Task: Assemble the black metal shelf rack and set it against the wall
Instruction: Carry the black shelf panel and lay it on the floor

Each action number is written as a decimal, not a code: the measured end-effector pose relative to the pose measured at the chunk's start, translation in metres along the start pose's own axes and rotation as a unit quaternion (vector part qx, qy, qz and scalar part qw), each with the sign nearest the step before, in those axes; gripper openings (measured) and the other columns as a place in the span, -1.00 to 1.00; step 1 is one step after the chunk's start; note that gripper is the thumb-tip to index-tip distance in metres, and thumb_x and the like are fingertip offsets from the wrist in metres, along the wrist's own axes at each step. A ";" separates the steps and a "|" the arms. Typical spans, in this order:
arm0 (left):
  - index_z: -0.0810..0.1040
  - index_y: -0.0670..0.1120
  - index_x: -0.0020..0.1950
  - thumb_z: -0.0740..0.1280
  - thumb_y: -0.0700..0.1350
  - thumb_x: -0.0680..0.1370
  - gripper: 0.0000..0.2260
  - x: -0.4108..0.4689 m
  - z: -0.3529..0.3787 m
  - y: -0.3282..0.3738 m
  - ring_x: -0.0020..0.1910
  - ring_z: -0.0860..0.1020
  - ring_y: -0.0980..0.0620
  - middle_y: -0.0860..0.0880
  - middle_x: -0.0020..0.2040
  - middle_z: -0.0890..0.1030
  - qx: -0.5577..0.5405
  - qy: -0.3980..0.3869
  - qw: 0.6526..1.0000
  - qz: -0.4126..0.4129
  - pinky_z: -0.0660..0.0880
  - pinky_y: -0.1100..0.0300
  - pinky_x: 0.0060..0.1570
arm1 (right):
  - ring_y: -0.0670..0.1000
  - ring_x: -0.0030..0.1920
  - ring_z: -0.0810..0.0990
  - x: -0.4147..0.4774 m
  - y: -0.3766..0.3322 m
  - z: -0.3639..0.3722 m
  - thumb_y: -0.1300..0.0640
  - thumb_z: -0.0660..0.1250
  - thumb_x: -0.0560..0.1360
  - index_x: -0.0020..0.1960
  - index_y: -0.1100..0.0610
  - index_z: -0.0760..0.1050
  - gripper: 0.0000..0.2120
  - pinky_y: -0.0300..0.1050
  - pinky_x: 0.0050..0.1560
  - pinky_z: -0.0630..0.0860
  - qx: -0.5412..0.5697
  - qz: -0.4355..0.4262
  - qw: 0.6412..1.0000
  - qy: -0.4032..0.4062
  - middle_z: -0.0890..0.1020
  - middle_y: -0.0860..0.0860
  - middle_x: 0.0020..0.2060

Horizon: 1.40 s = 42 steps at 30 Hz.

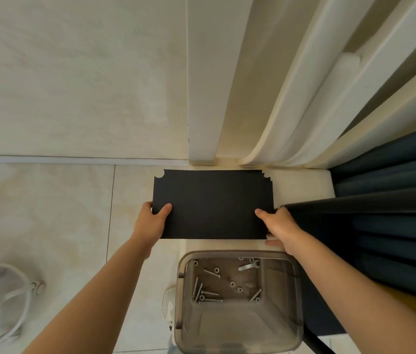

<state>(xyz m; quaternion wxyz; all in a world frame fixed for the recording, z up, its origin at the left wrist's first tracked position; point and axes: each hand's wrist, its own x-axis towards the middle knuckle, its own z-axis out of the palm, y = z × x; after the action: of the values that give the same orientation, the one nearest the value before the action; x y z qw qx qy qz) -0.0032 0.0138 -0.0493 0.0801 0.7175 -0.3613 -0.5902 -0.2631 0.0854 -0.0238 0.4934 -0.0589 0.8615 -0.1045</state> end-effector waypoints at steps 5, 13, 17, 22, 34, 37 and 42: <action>0.29 -0.12 0.48 0.22 -0.06 0.70 -0.62 -0.003 -0.001 -0.005 0.20 0.50 -0.12 -0.09 0.32 0.47 -0.022 0.001 1.000 -0.004 0.54 -0.12 0.21 | 0.22 0.20 0.51 -0.002 -0.003 0.001 0.07 0.41 0.53 0.40 0.15 0.27 -0.47 0.19 0.04 0.63 -0.002 0.007 1.000 -0.021 0.45 0.19 0.30; 0.31 -0.11 0.49 0.24 -0.07 0.68 -0.61 -0.023 -0.027 -0.019 0.21 0.51 -0.13 -0.08 0.31 0.49 -0.065 0.035 0.997 0.013 0.53 -0.17 0.25 | 0.26 0.24 0.51 -0.018 -0.011 0.011 0.19 0.47 0.48 0.35 0.14 0.30 -0.47 0.22 0.07 0.62 -0.027 -0.036 0.998 -0.031 0.45 0.17 0.32; 0.37 -0.10 0.46 0.26 -0.08 0.68 -0.65 -0.044 -0.056 -0.023 0.18 0.55 -0.12 -0.07 0.27 0.54 -0.105 0.063 0.992 0.025 0.53 -0.19 0.25 | 0.22 0.18 0.53 -0.038 -0.022 0.019 0.20 0.47 0.48 0.24 0.09 0.29 -0.54 0.23 0.05 0.62 -0.012 -0.076 0.995 -0.064 0.47 0.13 0.27; 0.48 -0.06 0.34 0.29 -0.13 0.67 -0.76 -0.076 -0.099 -0.034 0.06 0.59 0.03 0.05 0.10 0.61 -0.157 0.106 0.980 0.054 0.55 -0.14 0.22 | 0.22 0.22 0.52 -0.072 -0.040 0.040 0.13 0.49 0.47 0.22 0.08 0.27 -0.52 0.24 0.16 0.56 -0.046 -0.166 0.982 -0.074 0.47 0.06 0.17; 0.50 0.12 0.27 0.31 -0.11 0.65 -0.78 -0.167 -0.206 -0.071 0.07 0.58 0.13 0.18 0.10 0.60 -0.264 0.224 0.934 0.092 0.57 -0.08 0.18 | 0.14 0.09 0.59 -0.186 -0.083 0.098 0.18 0.48 0.48 0.17 0.05 0.30 -0.58 0.07 0.08 0.62 -0.056 -0.305 0.939 -0.148 0.52 0.04 0.10; 0.51 0.15 0.26 0.32 -0.10 0.64 -0.78 -0.198 -0.235 -0.087 0.06 0.59 0.15 0.21 0.08 0.61 -0.292 0.247 0.920 0.092 0.58 -0.04 0.16 | 0.14 0.06 0.60 -0.226 -0.086 0.115 0.21 0.46 0.48 0.19 0.07 0.30 -0.59 -0.02 -0.05 0.62 -0.064 -0.325 0.928 -0.172 0.53 0.03 0.06; 0.48 0.08 0.40 0.32 -0.06 0.65 -0.69 -0.254 -0.286 -0.116 0.11 0.56 0.21 0.28 0.10 0.59 -0.320 0.286 0.899 0.085 0.55 0.04 0.18 | 0.03 -0.01 0.57 -0.301 -0.085 0.149 0.19 0.45 0.50 0.22 0.03 0.29 -0.58 -0.15 -0.15 0.57 -0.093 -0.359 0.908 -0.193 0.51 -0.10 -0.04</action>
<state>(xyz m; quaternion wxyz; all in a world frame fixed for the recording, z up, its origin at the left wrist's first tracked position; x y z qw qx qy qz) 0.2939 0.1651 0.1716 0.4548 0.7580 -0.1740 -0.4339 0.0179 0.0462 0.1754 0.5714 -0.4288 0.6762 -0.1803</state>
